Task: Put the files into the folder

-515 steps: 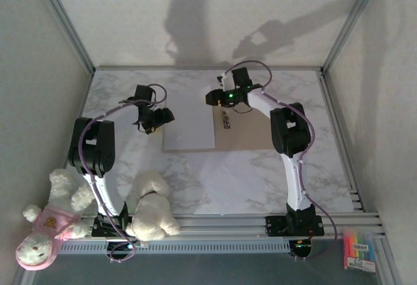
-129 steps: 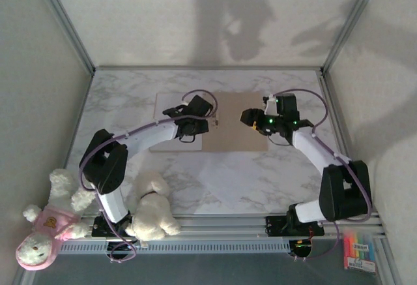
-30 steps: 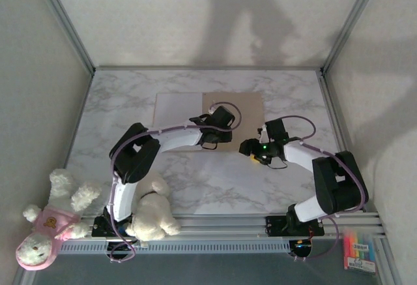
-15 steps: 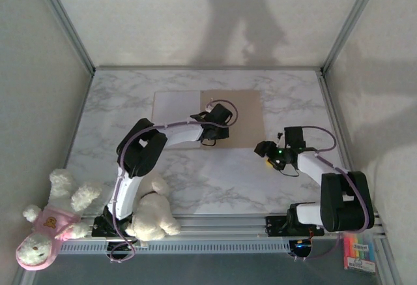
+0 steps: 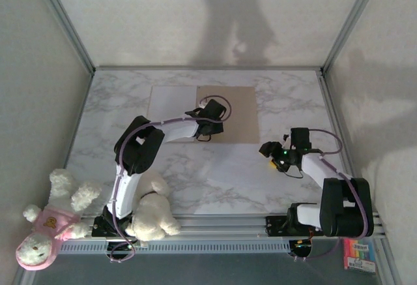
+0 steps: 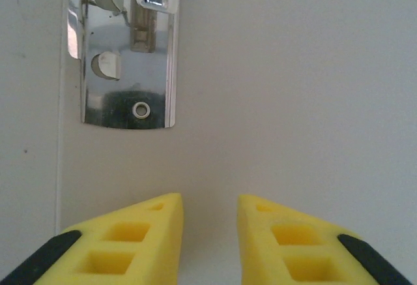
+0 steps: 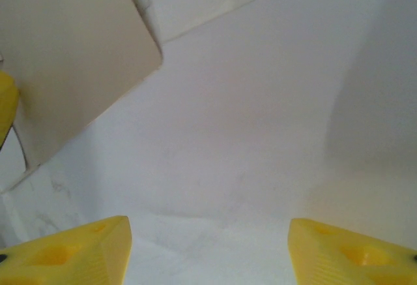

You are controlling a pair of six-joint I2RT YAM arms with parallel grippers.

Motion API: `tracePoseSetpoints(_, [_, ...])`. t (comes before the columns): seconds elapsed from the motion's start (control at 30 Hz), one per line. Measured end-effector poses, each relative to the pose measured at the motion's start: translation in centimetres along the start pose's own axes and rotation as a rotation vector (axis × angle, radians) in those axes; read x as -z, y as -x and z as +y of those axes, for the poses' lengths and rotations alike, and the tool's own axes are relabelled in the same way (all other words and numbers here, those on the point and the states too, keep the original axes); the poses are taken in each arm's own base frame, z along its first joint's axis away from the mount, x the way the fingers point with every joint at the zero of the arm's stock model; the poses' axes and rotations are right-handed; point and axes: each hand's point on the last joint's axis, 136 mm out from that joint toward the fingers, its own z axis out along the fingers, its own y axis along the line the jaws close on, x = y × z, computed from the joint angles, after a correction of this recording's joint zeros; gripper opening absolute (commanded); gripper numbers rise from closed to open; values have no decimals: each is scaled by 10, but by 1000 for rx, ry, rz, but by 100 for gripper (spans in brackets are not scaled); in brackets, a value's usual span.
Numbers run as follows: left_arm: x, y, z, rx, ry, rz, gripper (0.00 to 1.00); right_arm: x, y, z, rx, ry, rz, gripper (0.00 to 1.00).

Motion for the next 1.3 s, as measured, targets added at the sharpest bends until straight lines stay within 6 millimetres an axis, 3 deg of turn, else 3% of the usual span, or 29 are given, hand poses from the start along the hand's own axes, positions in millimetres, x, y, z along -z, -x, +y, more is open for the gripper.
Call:
tracePoseSetpoints(0.1, [17, -5, -9, -28, 3, 0, 35, 8, -1, 4, 13, 5, -9, 69])
tracePoseSetpoints(0.23, [55, -12, -41, -71, -65, -22, 35, 13, 9, 12, 43, -4, -26, 69])
tracePoseSetpoints(0.37, [85, -42, -66, -112, -142, 1, 34, 10, 28, 20, 60, -19, -33, 69])
tracePoseSetpoints(0.47, [89, -77, -71, -137, -163, 63, 33, 4, 42, 23, 55, -30, -27, 69])
tracePoseSetpoints(0.63, [85, -137, -61, -165, -154, 190, 33, -12, 65, 29, 54, -36, -20, 68])
tracePoseSetpoints(0.8, [80, -167, -47, -160, -136, 257, 32, -26, 75, 27, 43, -48, -4, 67])
tracePoseSetpoints(1.07, [68, -162, -32, -143, -97, 262, 32, -30, 75, 19, 33, -79, 0, 67])
tracePoseSetpoints(1.3, [43, -124, -43, -134, -101, 215, 31, -25, 75, 10, 15, -95, -1, 68])
